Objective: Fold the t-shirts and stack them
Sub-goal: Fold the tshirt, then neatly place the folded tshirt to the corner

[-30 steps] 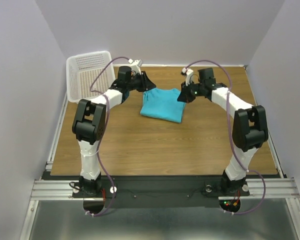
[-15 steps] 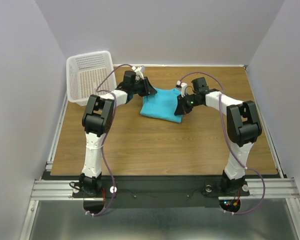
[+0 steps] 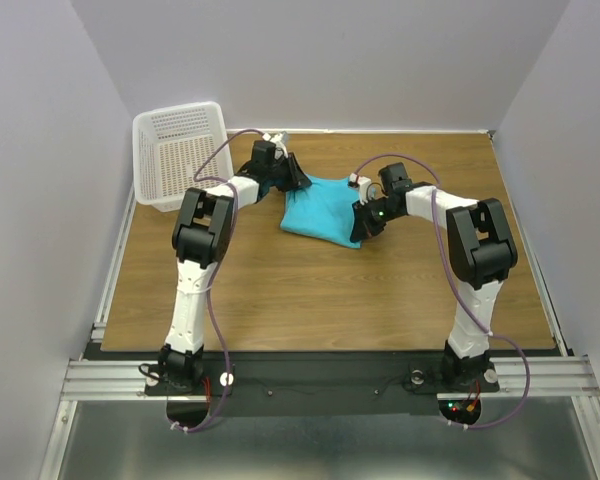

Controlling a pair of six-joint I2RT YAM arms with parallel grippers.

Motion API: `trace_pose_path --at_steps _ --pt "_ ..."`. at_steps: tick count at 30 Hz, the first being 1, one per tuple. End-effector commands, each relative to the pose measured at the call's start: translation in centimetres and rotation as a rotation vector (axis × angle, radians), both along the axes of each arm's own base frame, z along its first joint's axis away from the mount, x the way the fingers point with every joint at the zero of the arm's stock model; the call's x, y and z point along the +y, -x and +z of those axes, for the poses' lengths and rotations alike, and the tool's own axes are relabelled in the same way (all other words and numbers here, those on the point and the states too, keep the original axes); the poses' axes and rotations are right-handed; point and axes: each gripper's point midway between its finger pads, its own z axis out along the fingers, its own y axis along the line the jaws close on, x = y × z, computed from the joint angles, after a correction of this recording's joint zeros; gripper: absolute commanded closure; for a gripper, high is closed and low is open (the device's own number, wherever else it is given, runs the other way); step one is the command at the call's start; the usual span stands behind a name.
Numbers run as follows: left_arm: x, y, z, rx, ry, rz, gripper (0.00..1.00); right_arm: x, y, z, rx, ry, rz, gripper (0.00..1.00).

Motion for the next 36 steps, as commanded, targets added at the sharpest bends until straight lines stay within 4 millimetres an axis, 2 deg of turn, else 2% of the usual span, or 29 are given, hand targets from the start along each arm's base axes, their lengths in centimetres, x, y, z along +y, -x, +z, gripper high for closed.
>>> trace_pose_path --at_steps 1,6,13,16,20,21,23,24,26,27,29,30,32,33,34,35,36 --pt "0.8 -1.7 1.1 -0.009 -0.032 0.051 0.68 -1.1 1.6 -1.5 0.038 0.079 0.005 0.98" --pt "1.5 -3.1 0.8 0.014 -0.042 0.113 0.68 -1.8 2.2 -2.2 0.055 0.123 0.004 0.99" --pt "1.6 -4.1 0.8 0.032 -0.052 0.140 0.68 -3.2 3.3 -3.3 0.087 0.199 0.016 0.99" --pt "1.2 -4.2 1.8 0.007 -0.044 0.120 0.68 -3.6 3.0 -2.6 0.050 0.215 0.032 0.99" --pt "0.5 -5.0 6.2 -0.097 -0.026 0.079 0.66 -3.8 0.5 1.3 -0.094 0.227 0.019 0.89" --pt "0.2 -5.4 8.1 -0.141 -0.013 0.067 0.66 -3.7 -0.1 3.1 -0.146 0.222 0.014 0.84" --pt "-0.3 -5.4 12.1 -0.225 0.010 0.034 0.63 -3.8 -1.2 5.5 -0.228 0.224 0.013 0.69" --pt "-0.4 -5.3 15.7 -0.291 0.027 0.027 0.61 -3.7 -1.6 7.1 -0.273 0.216 0.012 0.58" --pt "-0.3 -4.9 19.2 -0.363 0.030 0.022 0.54 -3.8 -2.0 8.8 -0.337 0.216 0.032 0.45" --pt "0.2 -4.3 22.3 -0.427 0.028 0.021 0.51 -3.9 -2.0 9.8 -0.388 0.219 0.067 0.36" --pt "1.2 -3.6 25.1 -0.489 0.006 0.044 0.46 -4.1 -1.7 10.3 -0.424 0.230 0.112 0.29" --pt "1.9 -2.2 27.4 -0.544 -0.012 0.045 0.46 -4.3 -1.3 10.1 -0.435 0.234 0.140 0.25" --pt "3.3 -1.1 28.9 -0.584 -0.045 0.090 0.41 -4.2 -0.6 10.6 -0.496 0.229 0.235 0.23" --pt "4.4 0.6 29.9 -0.613 -0.063 0.100 0.39 -3.9 0.3 10.1 -0.529 0.212 0.324 0.21" --pt "4.9 1.4 30.0 -0.612 -0.069 0.112 0.39 -3.7 0.5 10.7 -0.540 0.193 0.329 0.20" --pt "6.0 1.9 30.0 -0.608 -0.082 0.141 0.37 -3.7 1.3 10.0 -0.583 0.193 0.416 0.19" --pt "6.9 3.4 29.3 -0.584 -0.090 0.146 0.37 -3.1 1.7 10.3 -0.647 0.177 0.497 0.18"
